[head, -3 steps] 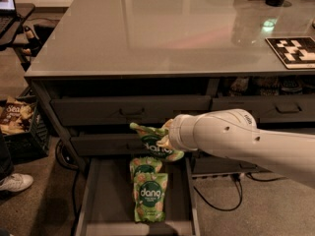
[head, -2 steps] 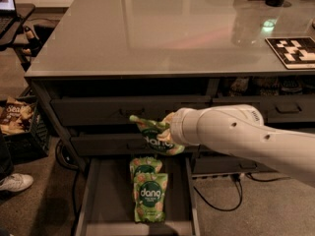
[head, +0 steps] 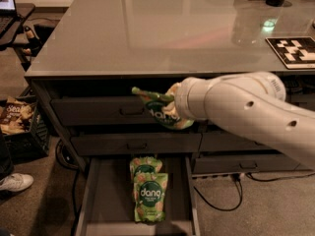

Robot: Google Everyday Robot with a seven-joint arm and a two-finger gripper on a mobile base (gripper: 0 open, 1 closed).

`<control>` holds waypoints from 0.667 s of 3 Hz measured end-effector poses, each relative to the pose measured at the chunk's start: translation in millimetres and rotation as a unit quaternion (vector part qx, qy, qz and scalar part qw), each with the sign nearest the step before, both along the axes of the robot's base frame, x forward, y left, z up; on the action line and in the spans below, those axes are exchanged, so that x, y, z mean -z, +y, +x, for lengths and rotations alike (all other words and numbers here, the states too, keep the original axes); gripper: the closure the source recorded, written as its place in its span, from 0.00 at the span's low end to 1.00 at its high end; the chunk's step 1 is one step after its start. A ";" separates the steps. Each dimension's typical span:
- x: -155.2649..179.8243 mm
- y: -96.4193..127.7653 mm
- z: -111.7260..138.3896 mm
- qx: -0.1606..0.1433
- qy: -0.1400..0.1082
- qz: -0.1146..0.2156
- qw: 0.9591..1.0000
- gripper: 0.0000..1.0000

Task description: Pick green rice chip bag from bottom drawer and place on counter

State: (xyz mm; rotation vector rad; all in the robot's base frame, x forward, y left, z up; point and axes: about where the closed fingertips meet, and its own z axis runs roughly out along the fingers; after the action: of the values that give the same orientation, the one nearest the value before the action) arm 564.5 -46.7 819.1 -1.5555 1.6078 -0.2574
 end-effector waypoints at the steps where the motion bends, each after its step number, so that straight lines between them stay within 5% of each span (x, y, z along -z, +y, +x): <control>1: -34.6 11.2 11.5 -0.021 -0.038 -0.023 0.999 1.00; 2: -36.5 12.1 12.3 -0.022 -0.040 -0.023 0.999 1.00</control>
Offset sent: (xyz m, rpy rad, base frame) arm 0.0103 0.0100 0.0311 -0.0405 -0.0685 0.0375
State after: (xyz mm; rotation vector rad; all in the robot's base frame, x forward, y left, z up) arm 576.9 -34.6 855.7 -1.5939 1.5130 -0.3318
